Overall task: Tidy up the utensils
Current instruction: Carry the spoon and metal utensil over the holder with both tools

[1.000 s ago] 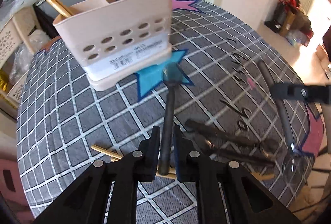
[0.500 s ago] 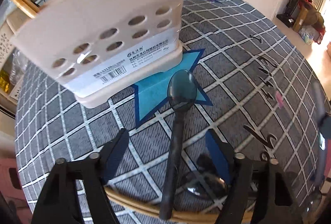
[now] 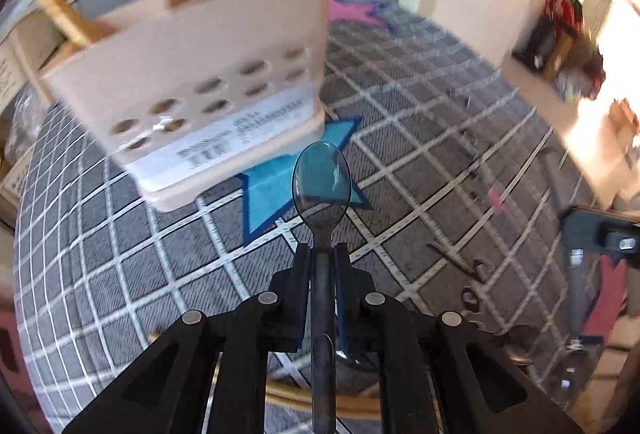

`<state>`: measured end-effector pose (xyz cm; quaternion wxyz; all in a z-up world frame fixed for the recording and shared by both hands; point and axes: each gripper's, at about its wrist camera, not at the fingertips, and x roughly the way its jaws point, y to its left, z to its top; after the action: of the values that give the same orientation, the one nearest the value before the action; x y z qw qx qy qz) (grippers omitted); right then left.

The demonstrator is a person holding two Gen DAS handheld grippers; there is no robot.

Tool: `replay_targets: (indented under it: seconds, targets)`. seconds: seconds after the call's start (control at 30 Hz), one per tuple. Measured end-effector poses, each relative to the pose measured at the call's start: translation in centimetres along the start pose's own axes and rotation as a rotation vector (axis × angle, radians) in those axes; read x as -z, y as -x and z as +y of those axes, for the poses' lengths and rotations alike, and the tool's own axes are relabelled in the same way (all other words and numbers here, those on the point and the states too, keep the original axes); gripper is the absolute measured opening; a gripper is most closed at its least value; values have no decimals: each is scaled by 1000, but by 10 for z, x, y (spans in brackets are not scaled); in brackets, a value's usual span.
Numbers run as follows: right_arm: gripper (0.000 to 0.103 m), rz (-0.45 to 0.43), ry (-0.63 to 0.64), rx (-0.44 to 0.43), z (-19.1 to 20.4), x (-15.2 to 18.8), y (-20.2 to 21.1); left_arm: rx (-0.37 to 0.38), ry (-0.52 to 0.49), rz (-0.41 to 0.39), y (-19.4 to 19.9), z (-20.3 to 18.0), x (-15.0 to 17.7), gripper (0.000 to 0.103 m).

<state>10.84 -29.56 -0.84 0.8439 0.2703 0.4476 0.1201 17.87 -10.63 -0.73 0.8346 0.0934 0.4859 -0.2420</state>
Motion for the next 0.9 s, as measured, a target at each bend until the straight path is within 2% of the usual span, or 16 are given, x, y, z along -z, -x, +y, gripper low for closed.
replay_targets:
  seconds: [0.23,0.43,0.63,0.9]
  targets:
    - [3,-40,44,-13,21,-11,9,7,112,-199,73,13,14,44]
    - [3,-100,117,-31,53,-33,26,14,194,-332,116,35,6,44]
    - [3,-176,172,-37,84,-70,35,-15,230,-454,141,57,-29,44]
    - [3,-276,272,-32,130,-132,16,-37,266,-544,140,93,-87,44]
